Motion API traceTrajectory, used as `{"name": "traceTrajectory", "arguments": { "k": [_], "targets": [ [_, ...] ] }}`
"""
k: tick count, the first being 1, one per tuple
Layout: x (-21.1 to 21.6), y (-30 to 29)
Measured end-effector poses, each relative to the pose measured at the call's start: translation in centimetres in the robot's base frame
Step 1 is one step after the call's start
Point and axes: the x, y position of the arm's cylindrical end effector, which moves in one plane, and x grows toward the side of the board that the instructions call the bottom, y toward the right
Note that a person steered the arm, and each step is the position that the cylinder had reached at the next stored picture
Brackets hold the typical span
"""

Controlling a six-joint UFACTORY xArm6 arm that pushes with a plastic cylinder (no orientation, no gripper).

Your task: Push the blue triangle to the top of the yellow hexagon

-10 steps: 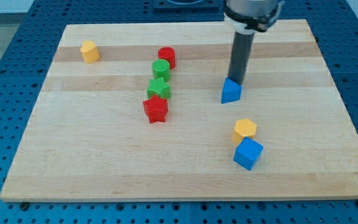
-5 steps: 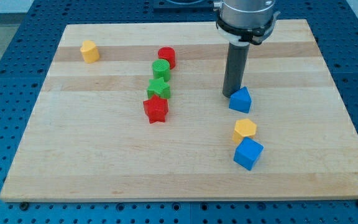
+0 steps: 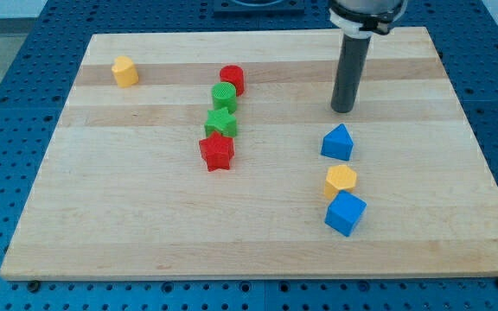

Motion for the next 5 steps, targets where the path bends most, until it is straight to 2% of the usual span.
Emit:
{"name": "traceTrajectory", "arguments": {
  "k": [1, 3, 5],
  "targets": [
    [0.2, 0.0],
    [6.4, -0.2],
    [7.2, -0.2]
  ]
}}
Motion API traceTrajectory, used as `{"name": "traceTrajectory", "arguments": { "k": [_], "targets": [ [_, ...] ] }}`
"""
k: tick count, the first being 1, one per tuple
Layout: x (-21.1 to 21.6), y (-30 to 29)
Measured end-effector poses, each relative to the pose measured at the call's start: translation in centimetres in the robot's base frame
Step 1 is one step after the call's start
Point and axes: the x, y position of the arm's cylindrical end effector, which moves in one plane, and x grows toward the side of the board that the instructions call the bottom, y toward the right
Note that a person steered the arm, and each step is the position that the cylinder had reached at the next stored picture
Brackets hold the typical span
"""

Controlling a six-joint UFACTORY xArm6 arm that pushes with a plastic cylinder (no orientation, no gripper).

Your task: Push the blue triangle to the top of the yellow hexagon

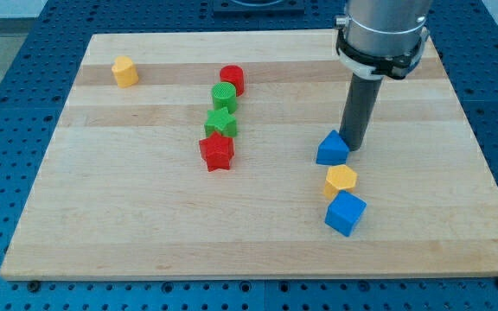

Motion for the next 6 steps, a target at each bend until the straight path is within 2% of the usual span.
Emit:
{"name": "traceTrajectory", "arguments": {
  "k": [1, 2, 4, 6],
  "targets": [
    [-1.1, 0.0],
    [-4.5, -0.2],
    [-2.5, -3.3],
    [-1.4, -3.1]
  ]
}}
